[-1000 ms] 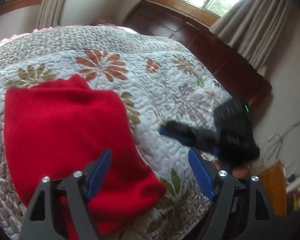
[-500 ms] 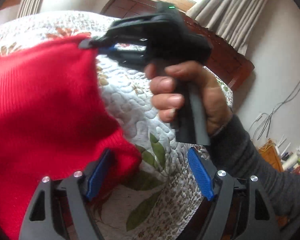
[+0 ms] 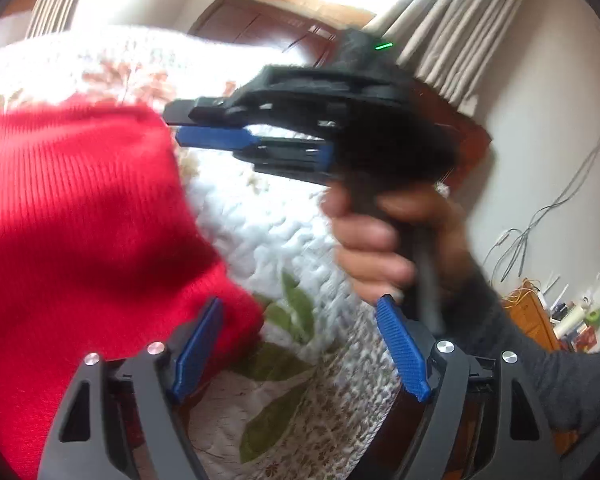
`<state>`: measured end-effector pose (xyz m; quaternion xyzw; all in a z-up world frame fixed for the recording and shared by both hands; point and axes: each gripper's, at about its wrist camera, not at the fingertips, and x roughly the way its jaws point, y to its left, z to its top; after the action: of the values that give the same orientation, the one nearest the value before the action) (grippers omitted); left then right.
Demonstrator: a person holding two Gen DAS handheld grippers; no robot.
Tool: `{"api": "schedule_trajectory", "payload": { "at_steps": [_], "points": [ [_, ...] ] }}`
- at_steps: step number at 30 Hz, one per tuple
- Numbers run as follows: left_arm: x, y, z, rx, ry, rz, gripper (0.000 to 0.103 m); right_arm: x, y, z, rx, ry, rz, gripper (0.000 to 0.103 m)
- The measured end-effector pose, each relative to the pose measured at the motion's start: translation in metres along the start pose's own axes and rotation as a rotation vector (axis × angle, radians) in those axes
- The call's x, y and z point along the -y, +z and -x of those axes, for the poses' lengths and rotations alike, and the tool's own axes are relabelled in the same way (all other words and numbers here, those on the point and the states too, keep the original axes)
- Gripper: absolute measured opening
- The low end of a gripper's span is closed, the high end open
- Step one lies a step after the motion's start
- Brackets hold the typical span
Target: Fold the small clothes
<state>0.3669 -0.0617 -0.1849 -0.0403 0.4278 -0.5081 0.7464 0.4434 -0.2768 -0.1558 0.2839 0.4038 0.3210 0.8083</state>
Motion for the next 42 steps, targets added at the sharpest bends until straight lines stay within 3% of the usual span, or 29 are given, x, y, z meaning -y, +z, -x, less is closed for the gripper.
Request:
{"api": "schedule_trajectory", "payload": {
  "at_steps": [1,3,6,9,14,18,21,23,26,30,33,36,38,40,42],
  "points": [
    [-0.002,-0.001,-0.002,-0.003,0.007,-0.006,0.079,0.002,-0.007,-0.010,-0.032,-0.016,0.000,0.023],
    [-0.002,-0.004,-0.003,-0.006,0.005,-0.015,0.079,0.018,-0.014,-0.024,-0.061,-0.073,-0.024,0.007],
    [0.000,-0.007,-0.004,-0.026,0.013,-0.022,0.079,0.030,-0.013,-0.021,-0.052,-0.067,-0.068,0.007],
    [0.006,-0.009,0.002,-0.032,0.021,-0.038,0.079,0.012,-0.015,-0.002,-0.023,-0.102,-0.031,0.012],
    [0.026,-0.021,0.026,-0.003,0.013,-0.065,0.080,-0.015,-0.037,0.027,-0.052,0.006,0.027,0.012],
    [0.043,-0.036,0.045,-0.012,0.119,-0.080,0.080,-0.010,-0.069,0.018,-0.127,-0.026,0.040,0.012],
    [0.051,-0.040,0.056,-0.021,0.247,-0.064,0.081,0.011,-0.084,0.013,-0.129,-0.058,-0.010,0.000],
    [0.054,-0.041,0.064,-0.023,0.293,-0.042,0.082,0.013,-0.088,0.023,-0.115,-0.051,-0.033,0.000],
    [0.053,-0.042,0.074,-0.029,0.369,-0.034,0.085,-0.002,-0.086,0.044,-0.077,-0.057,-0.016,0.010],
    [0.050,-0.042,0.087,-0.037,0.453,-0.038,0.086,-0.022,-0.087,0.053,-0.078,-0.026,0.033,0.011],
    [0.042,-0.042,0.093,-0.033,0.488,-0.028,0.088,-0.023,-0.091,0.036,-0.119,-0.043,0.045,0.016],
    [0.031,-0.040,0.097,-0.036,0.516,-0.030,0.089,-0.003,-0.096,0.019,-0.154,-0.105,0.018,0.004],
    [0.020,-0.038,0.098,-0.047,0.529,-0.031,0.089,-0.003,-0.100,0.021,-0.157,-0.102,0.006,0.003],
    [0.007,-0.037,0.100,-0.053,0.520,-0.014,0.089,-0.008,-0.100,0.030,-0.162,-0.105,0.016,0.006],
    [-0.008,-0.037,0.103,-0.055,0.515,0.006,0.089,-0.013,-0.095,0.036,-0.163,-0.096,0.019,0.019]
  ]
}}
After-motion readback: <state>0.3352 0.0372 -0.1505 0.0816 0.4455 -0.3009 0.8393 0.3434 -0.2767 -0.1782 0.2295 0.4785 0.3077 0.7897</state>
